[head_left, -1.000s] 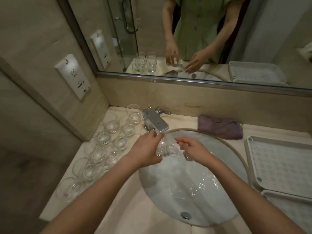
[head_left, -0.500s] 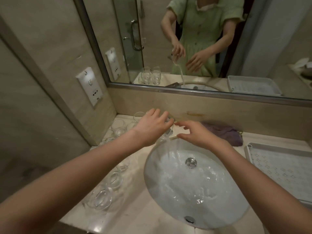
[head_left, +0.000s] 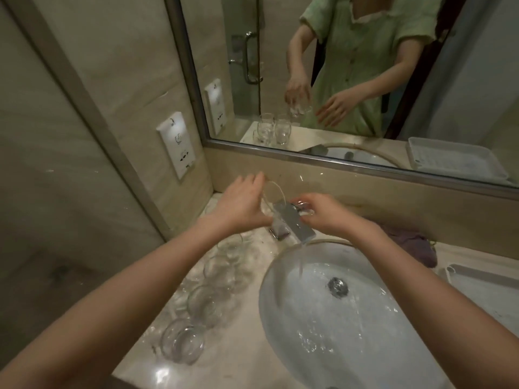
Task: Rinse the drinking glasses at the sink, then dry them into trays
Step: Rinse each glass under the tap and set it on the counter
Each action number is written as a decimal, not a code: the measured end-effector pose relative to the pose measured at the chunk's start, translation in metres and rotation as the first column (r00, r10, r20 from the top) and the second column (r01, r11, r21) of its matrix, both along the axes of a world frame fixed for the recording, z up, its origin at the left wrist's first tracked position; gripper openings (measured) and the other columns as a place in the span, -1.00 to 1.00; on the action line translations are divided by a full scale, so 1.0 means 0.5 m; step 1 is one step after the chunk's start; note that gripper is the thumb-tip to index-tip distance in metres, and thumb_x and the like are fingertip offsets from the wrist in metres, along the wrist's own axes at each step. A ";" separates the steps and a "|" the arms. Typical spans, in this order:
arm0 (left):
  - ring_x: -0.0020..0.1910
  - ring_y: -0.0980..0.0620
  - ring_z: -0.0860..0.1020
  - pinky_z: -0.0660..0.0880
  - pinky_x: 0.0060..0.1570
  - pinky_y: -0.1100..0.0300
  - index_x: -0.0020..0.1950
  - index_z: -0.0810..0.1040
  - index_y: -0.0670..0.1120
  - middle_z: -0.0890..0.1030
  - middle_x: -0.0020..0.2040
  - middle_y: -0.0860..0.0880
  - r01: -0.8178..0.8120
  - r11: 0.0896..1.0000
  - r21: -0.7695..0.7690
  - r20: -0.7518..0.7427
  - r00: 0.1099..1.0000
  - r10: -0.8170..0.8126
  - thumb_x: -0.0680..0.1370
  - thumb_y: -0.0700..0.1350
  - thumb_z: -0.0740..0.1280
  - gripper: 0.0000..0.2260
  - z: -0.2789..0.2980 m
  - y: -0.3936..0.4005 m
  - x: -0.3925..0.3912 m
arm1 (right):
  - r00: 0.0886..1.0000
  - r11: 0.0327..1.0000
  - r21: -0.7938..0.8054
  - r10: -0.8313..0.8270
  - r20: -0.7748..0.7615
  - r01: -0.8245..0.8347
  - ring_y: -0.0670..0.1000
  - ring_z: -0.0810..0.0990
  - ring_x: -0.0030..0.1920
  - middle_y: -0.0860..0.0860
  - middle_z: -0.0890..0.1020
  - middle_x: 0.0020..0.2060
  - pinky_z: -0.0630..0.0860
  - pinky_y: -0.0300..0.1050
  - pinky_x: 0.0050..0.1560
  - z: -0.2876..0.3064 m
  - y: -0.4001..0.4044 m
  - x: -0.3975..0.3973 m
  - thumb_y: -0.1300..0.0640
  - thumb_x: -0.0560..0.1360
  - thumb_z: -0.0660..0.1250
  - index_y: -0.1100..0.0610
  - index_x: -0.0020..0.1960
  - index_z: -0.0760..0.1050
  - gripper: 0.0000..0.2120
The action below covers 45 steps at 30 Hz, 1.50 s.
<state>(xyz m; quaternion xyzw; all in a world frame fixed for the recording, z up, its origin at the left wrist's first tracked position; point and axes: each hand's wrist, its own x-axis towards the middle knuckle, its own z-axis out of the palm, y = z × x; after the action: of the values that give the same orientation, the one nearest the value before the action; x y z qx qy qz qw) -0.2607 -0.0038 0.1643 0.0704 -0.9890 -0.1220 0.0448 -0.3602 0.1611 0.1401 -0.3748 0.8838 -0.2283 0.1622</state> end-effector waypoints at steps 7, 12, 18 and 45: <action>0.33 -0.13 0.33 0.39 0.28 -0.10 0.44 0.25 -0.06 0.45 0.30 -0.10 -0.296 0.858 0.419 -0.009 0.944 0.330 0.30 -0.06 0.53 -0.22 -0.045 -0.169 -0.085 | 0.998 0.996 0.067 0.065 -0.004 -0.064 0.04 0.46 0.33 0.07 0.49 0.35 0.34 -0.19 0.26 -0.004 -0.174 -0.069 0.25 0.52 0.32 0.11 0.41 0.39 -0.54; 0.22 -0.13 0.46 0.49 0.12 0.03 0.40 0.25 -0.13 0.46 0.27 -0.11 -0.403 0.791 0.461 0.034 0.898 0.438 0.29 -0.09 0.53 -0.24 -0.114 -0.261 -0.145 | 0.995 0.982 0.161 0.101 0.009 -0.101 0.07 0.46 0.32 0.09 0.49 0.34 0.37 -0.13 0.27 -0.062 -0.275 -0.123 0.24 0.51 0.31 0.12 0.41 0.38 -0.53; 0.24 -0.16 0.46 0.46 0.19 0.02 0.37 0.27 -0.17 0.49 0.26 -0.14 -0.478 0.778 0.407 0.095 0.870 0.484 0.29 0.00 0.55 -0.23 -0.202 -0.324 -0.198 | 0.991 0.958 0.256 0.132 0.018 -0.133 0.10 0.48 0.29 0.10 0.51 0.30 0.44 -0.01 0.25 -0.132 -0.341 -0.163 0.18 0.51 0.33 0.10 0.39 0.39 -0.55; 0.30 -0.18 0.42 0.43 0.22 -0.02 0.37 0.23 -0.21 0.30 0.37 -0.17 -0.449 0.856 0.256 0.378 0.862 0.339 0.37 -0.04 0.55 -0.27 -0.325 -0.298 -0.251 | 0.995 0.980 0.193 0.069 -0.075 -0.054 0.15 0.47 0.27 0.11 0.51 0.26 0.41 0.00 0.23 -0.185 -0.268 -0.199 0.14 0.54 0.29 0.13 0.38 0.40 -0.58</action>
<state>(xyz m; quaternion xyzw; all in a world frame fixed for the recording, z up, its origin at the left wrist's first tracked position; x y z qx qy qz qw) -0.3863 -0.1526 0.0019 0.2995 -0.9111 -0.2633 -0.1040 -0.4595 0.0272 0.0477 -0.3937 0.8955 -0.1221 0.1680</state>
